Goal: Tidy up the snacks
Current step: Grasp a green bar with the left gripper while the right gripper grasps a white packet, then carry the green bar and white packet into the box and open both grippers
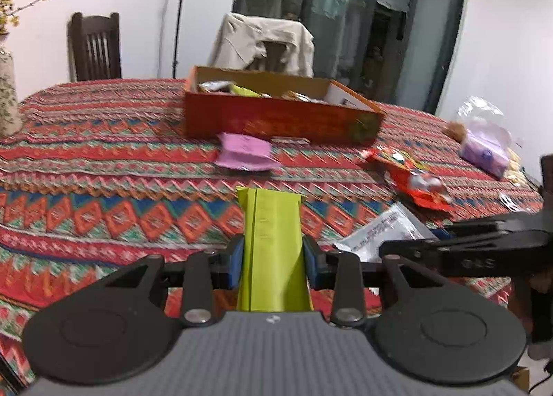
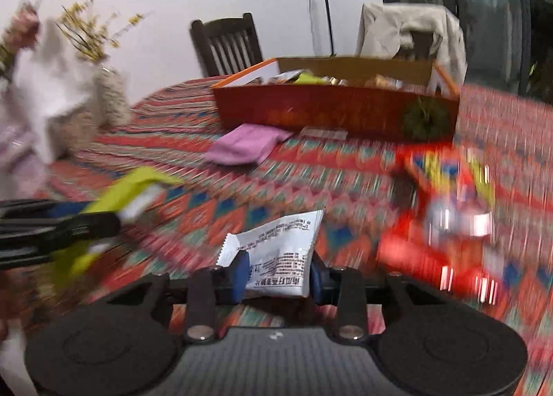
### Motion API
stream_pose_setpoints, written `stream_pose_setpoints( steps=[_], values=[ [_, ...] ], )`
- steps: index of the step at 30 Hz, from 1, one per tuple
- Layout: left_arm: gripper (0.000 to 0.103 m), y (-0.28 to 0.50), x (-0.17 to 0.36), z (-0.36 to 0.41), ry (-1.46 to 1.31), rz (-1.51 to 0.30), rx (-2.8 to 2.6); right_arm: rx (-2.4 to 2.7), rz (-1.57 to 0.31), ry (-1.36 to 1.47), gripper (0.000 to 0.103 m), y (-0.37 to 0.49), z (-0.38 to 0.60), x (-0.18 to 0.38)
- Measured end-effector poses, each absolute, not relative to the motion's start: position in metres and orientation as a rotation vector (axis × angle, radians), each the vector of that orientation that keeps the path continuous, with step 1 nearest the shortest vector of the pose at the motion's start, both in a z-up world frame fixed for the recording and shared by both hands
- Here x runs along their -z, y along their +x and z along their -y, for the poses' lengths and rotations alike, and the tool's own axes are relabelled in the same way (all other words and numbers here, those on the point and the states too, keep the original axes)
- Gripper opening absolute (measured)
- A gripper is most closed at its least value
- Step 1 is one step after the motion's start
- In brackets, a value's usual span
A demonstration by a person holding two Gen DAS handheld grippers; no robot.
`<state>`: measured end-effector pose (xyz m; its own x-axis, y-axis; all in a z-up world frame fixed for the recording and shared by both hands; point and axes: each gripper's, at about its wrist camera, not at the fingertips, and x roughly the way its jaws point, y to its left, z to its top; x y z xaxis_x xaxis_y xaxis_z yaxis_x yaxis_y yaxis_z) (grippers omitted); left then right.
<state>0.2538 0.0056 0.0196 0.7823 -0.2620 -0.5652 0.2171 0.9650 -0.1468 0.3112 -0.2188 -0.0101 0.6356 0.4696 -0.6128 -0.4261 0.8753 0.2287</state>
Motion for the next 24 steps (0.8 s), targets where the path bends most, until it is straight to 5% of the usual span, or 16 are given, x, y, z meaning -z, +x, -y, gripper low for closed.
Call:
stream_pose_setpoints(
  steps=[12, 24],
  values=[
    [0.036, 0.242, -0.030, 0.030, -0.015, -0.618, 0.272, -0.486, -0.638, 0.146, 0.016, 0.265, 0.265, -0.006],
    [0.036, 0.262, -0.036, 0.028, -0.052, -0.617, 0.292, -0.508, -0.585, 0.163, 0.012, 0.268, 0.271, -0.016]
  ],
)
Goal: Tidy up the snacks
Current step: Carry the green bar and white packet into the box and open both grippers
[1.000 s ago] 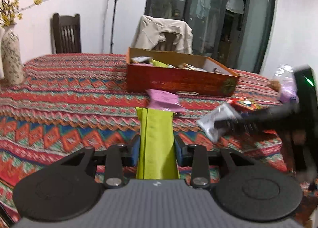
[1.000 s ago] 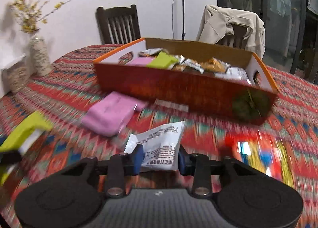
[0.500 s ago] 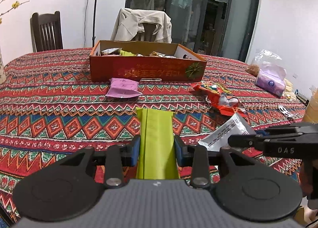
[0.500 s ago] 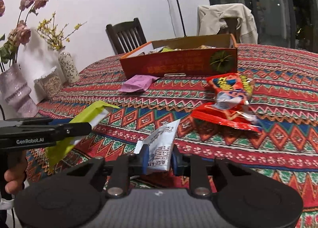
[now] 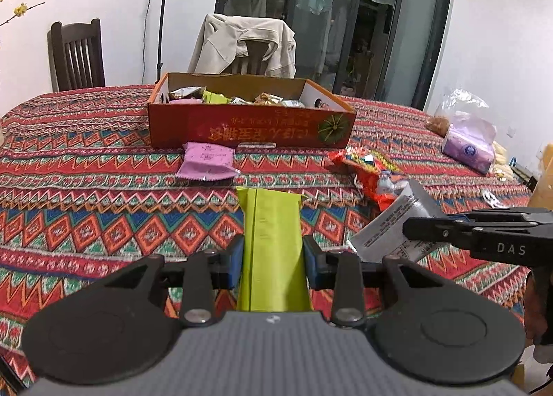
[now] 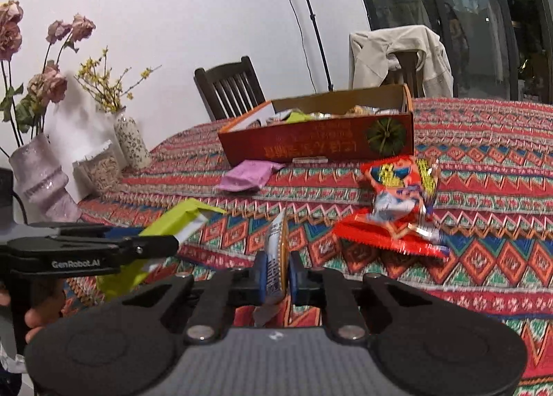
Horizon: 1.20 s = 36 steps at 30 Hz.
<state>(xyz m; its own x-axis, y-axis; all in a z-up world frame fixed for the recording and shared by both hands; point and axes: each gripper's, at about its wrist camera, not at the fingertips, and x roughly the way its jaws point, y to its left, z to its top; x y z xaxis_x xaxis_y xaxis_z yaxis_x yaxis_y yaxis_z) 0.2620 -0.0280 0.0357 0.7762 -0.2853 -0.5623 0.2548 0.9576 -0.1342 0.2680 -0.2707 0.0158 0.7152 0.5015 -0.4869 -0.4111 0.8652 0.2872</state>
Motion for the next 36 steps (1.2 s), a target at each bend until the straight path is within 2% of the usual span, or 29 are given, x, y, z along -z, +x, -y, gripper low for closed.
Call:
stream_pose_setpoints(
  steps=[7, 12, 16, 20, 27, 36],
  values=[
    [0.036, 0.306, -0.064, 0.022, -0.061, -0.545, 0.312, -0.506, -0.531, 0.142, 0.012, 0.290, 0.277, -0.039],
    [0.036, 0.365, -0.091, 0.026, -0.049, -0.498, 0.321, -0.503, -0.439, 0.081, 0.012, 0.324, 0.278, -0.073],
    [0.036, 0.430, -0.105, 0.032, -0.080, -0.509, 0.312, -0.494, -0.366, 0.054, 0.012, 0.376, 0.282, -0.110],
    [0.036, 0.504, -0.104, 0.040, -0.134, -0.555, 0.266, -0.460, -0.374, 0.046, 0.012, 0.447, 0.284, -0.129],
    [0.036, 0.590, -0.071, 0.051, -0.182, -0.683, 0.204, -0.402, -0.549, 0.107, 0.012, 0.559, 0.266, -0.088],
    [0.037, 0.619, -0.037, 0.076, -0.163, -0.754, 0.184, -0.385, -0.702, 0.129, 0.015, 0.588, 0.244, -0.026]
  ],
)
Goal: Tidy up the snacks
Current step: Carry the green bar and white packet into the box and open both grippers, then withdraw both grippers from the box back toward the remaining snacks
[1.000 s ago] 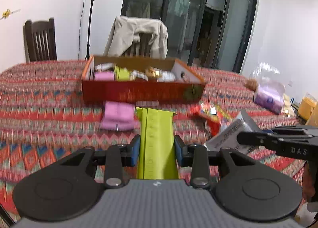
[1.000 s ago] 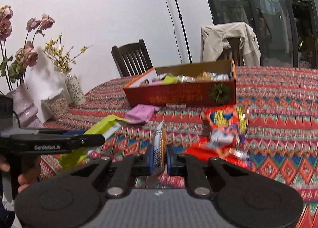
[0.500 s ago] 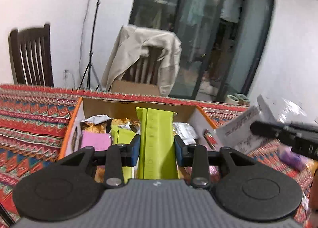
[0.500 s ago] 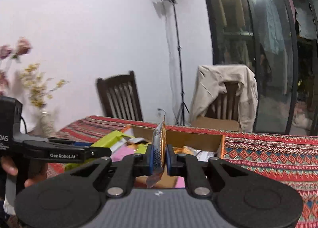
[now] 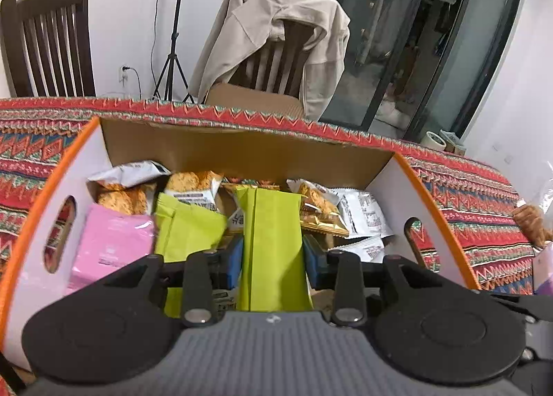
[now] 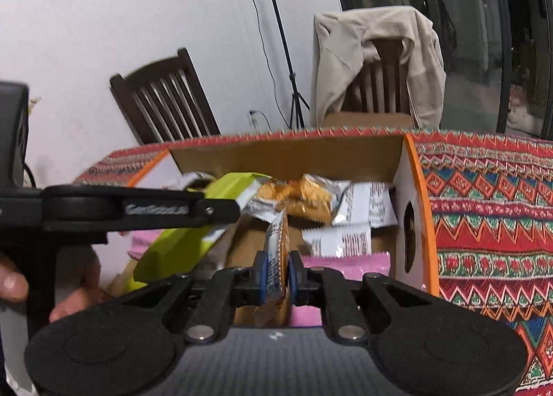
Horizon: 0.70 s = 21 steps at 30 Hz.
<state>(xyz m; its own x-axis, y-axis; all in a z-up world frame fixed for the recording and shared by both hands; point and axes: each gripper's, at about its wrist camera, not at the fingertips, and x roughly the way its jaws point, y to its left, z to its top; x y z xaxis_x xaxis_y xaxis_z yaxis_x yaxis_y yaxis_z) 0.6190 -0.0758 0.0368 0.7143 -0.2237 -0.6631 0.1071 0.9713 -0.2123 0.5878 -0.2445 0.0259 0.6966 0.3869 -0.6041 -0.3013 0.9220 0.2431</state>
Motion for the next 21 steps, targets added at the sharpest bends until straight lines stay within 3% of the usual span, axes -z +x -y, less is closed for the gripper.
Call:
stream_pose_setpoints(
  steps=[5, 12, 19, 21],
  values=[
    [0.040, 0.612, -0.041, 0.075, -0.145, -0.739, 0.217, -0.351, -0.697, 0.093, 0.022, 0.585, 0.243, -0.025],
    [0.046, 0.559, -0.089, 0.057, -0.039, -0.632, 0.228, -0.341, -0.597, 0.070, 0.033, 0.554, 0.257, -0.065],
    [0.072, 0.462, -0.127, 0.022, 0.032, -0.520, 0.245, -0.358, -0.494, 0.005, 0.056, 0.491, 0.269, -0.112],
    [0.073, 0.431, -0.132, 0.013, 0.039, -0.490, 0.245, -0.362, -0.460, -0.018, 0.063, 0.462, 0.273, -0.123]
  ],
)
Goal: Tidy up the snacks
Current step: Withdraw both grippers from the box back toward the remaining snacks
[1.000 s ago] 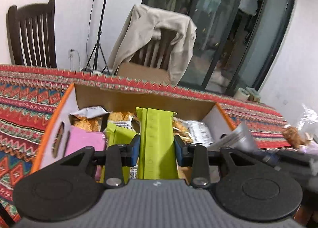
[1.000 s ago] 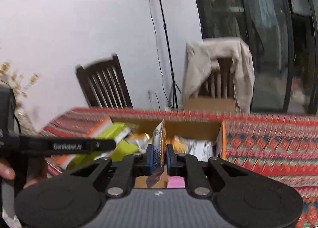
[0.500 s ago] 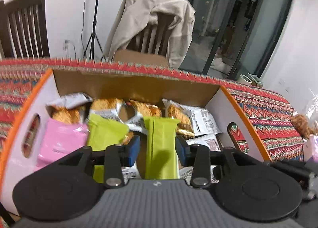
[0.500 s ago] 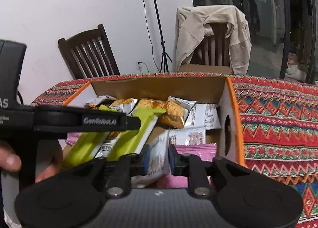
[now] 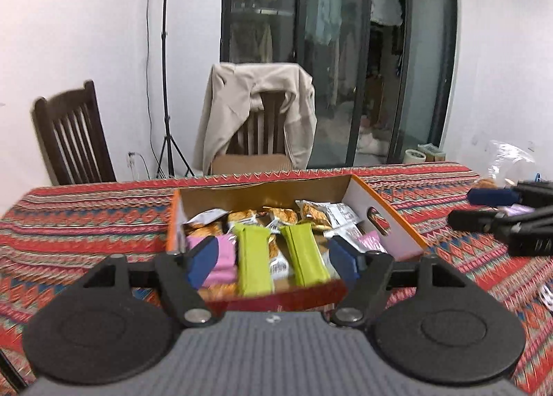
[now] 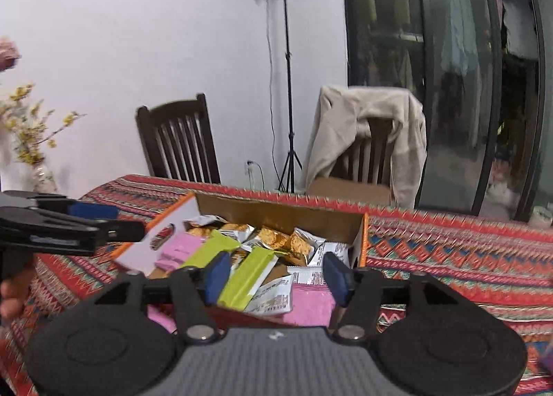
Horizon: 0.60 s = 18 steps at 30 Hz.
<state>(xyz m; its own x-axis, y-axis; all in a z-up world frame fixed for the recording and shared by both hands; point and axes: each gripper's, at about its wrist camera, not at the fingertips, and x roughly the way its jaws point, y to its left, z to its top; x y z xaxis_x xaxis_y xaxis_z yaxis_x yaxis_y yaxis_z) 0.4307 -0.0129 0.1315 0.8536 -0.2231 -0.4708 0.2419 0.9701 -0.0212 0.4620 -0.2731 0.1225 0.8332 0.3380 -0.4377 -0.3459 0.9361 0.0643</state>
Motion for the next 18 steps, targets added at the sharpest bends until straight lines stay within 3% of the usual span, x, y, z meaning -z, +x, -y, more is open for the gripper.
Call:
stream_pose_setpoints(
  steps=[5, 18],
  values=[
    [0.082, 0.354, -0.128, -0.003, 0.048, -0.427, 0.222, -0.366, -0.390, -0.038, 0.076, 0.387, 0.279, -0.132],
    [0.090, 0.222, -0.087, -0.026, -0.048, -0.451, 0.175, -0.282, -0.388, 0.014, 0.082, 0.220, 0.288, -0.081]
  ],
)
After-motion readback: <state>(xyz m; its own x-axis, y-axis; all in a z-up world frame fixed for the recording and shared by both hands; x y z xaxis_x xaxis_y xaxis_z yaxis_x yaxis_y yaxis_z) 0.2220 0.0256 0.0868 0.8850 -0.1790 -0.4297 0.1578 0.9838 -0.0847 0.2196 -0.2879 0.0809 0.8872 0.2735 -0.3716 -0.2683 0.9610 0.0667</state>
